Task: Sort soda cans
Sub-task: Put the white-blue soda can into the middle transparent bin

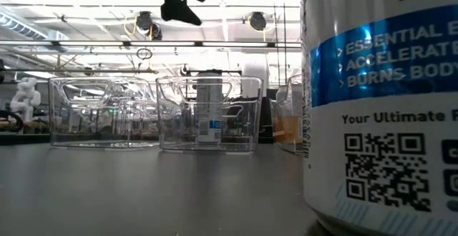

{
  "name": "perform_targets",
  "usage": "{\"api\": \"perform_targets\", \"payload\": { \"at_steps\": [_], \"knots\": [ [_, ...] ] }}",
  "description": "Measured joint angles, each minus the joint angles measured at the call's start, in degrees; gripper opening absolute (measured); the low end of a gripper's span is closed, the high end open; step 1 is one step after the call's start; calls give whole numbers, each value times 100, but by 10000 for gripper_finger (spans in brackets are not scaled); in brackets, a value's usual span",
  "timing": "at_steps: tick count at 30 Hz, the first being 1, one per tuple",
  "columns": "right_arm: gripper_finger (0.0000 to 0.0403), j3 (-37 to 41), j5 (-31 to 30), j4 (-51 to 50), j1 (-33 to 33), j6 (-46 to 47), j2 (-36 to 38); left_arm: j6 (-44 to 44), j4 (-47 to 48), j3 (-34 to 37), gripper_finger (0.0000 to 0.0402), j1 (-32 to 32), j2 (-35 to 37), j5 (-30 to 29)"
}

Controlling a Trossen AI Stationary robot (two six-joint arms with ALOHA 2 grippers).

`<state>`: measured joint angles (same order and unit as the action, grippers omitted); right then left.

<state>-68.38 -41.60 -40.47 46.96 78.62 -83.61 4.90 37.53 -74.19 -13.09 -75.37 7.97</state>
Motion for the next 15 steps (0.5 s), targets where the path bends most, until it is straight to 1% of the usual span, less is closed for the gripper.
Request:
{"api": "perform_targets", "payload": {
  "at_steps": [3, 15],
  "knots": [
    [0, 0, 0, -2, 0, -2, 0, -134, 3, 0, 364, 303, 0, 2],
    [0, 0, -2, -2, 0, -45, 0, -72, 20, 0, 364, 1261, -2, 13]
  ]
}}
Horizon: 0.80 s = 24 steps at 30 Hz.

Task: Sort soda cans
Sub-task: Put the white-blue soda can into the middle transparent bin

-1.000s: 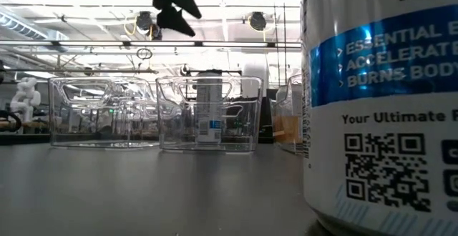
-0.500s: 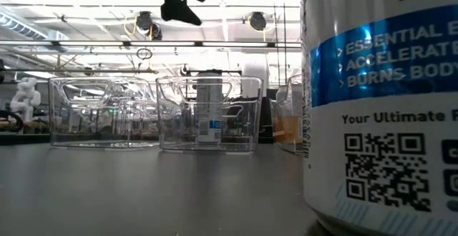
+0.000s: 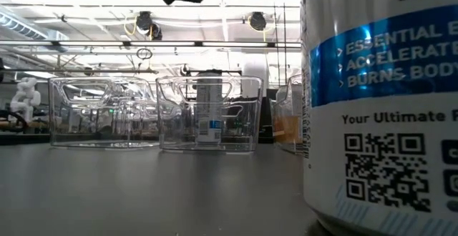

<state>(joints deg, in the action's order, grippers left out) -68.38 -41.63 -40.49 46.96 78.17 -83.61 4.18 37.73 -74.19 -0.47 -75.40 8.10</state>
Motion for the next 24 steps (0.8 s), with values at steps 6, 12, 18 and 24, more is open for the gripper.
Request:
{"api": "perform_targets", "payload": {
  "at_steps": [6, 12, 18, 24],
  "knots": [
    [0, 0, 0, -2, 0, 0, 0, 785, 0, 0, 364, 518, 0, 2],
    [0, 0, -4, -7, -3, -145, 0, 1645, 249, 0, 364, 877, 0, -255],
    [0, 0, -4, -4, -9, -308, 0, 1940, 700, 0, 363, 1239, -2, -872],
    [0, 0, 306, -2, -60, -770, 0, 1927, 677, 0, 363, 1442, -2, -896]
  ]
}}
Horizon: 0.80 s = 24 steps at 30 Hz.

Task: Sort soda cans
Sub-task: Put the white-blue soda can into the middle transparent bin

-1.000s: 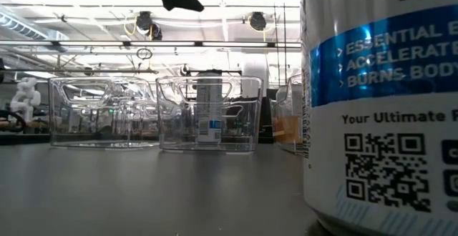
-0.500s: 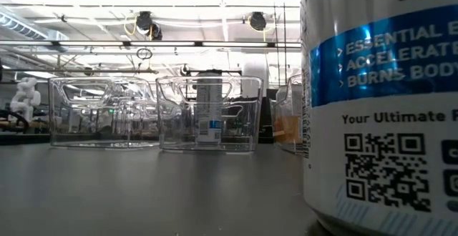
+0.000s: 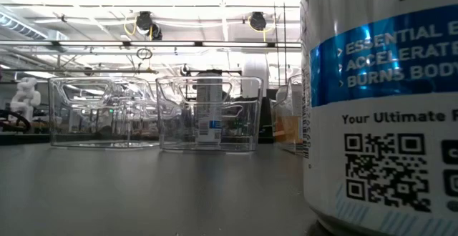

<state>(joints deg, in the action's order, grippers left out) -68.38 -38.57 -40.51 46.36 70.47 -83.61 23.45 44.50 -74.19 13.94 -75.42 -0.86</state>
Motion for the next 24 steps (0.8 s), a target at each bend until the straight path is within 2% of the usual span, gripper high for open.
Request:
{"api": "perform_targets", "payload": {
  "at_steps": [4, 9, 12, 20, 24],
  "knots": [
    [0, 0, 799, -12, -256, -479, 0, -153, 14, 0, 363, -3, 0, -1],
    [0, 0, 1526, -176, -651, -1158, 0, -1582, 148, 0, 363, 39, 0, 153],
    [0, 0, 1901, -295, -848, -1513, 0, -2083, 239, 0, 363, 83, 0, 164],
    [1, 0, 1902, -306, -1104, -2183, 1, -1782, 238, 0, 363, 82, 0, 189],
    [25, 0, 1897, -317, -1199, -2185, 0, -1782, 237, 0, 363, 87, 0, 192]
  ]
}}
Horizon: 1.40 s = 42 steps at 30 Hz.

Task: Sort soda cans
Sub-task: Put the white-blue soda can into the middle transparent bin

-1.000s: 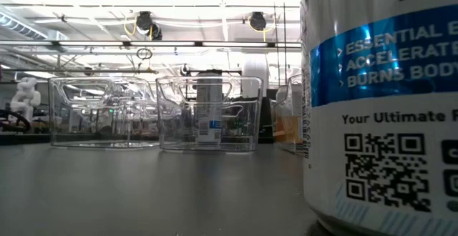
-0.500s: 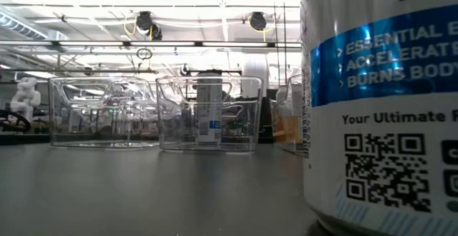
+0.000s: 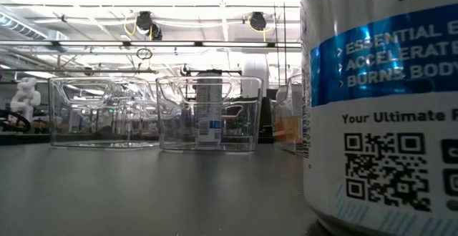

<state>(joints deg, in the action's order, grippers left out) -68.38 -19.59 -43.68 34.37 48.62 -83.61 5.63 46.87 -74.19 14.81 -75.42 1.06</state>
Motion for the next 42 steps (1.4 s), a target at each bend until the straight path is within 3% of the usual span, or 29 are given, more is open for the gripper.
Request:
{"api": "perform_targets", "payload": {
  "at_steps": [4, 8, 13, 17, 22, 37, 42],
  "knots": [
    [82, 0, -47, -61, -51, 287, 2, -1, 0, 0, 363, 0, 0, 0],
    [163, 0, -456, -129, -66, 700, 1, -4, 0, 0, 363, 0, 0, 0],
    [261, 0, -553, -220, -61, 494, 1, -6, 0, 0, 363, 1, 0, 0],
    [313, 0, -602, -318, -61, 194, 2, -7, 0, 0, 363, 0, 0, 1],
    [336, -2, -566, -95, -59, 428, 2, -9, 0, 0, 363, 0, 0, 1],
    [339, -2, -211, 24, -68, 173, 2, -9, 0, 0, 363, 0, -1, 2],
    [377, -2, 200, 9, -90, 280, 2, -7, 0, 0, 363, 0, 0, 2]
  ]
}}
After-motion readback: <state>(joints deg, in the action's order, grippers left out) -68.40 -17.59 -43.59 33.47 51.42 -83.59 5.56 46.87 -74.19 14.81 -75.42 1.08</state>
